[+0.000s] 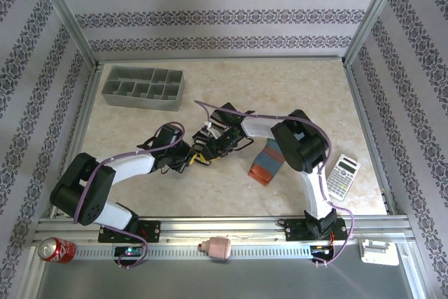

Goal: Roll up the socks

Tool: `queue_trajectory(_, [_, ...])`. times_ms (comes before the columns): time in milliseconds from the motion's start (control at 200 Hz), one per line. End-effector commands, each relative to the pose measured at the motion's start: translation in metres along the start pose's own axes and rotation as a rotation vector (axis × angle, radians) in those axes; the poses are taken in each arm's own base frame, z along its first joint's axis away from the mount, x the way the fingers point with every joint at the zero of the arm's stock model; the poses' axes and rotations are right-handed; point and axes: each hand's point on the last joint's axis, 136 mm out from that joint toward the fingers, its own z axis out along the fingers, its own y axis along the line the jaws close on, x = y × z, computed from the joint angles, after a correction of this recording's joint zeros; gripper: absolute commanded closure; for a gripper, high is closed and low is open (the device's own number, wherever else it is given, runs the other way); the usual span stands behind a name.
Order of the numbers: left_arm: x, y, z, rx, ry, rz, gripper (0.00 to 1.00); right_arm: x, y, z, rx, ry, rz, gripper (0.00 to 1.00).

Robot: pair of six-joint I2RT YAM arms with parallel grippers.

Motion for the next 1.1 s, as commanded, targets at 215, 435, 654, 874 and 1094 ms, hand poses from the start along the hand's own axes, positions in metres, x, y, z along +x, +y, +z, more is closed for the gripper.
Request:
queue_trajectory(215, [0.01,0.044,-0.011,-0.337,0.037,-0.1,1.0,0.011,0.027,-0.038,0.725,-0.322,-0.956,0.31])
queue_trajectory(435, [0.012,0.046,-0.018,-0.414,0.048,-0.083,1.0,-0.003,0.034,-0.019,0.977,-0.22,-1.196,0.31])
queue_trajectory(654, [0.013,0.042,-0.015,-0.414,0.059,-0.093,1.0,-0.007,0.022,0.014,0.995,-0.094,-1.282,0.38])
queue_trajectory(874, [0.013,0.039,-0.017,-0.4,0.059,-0.088,1.0,-0.004,-0.005,0.025,1.027,-0.008,-1.231,0.73])
queue_trajectory(1094, [0.014,0.032,-0.025,-0.358,0.056,-0.092,0.98,0.015,-0.021,0.025,0.961,0.047,-1.127,1.0])
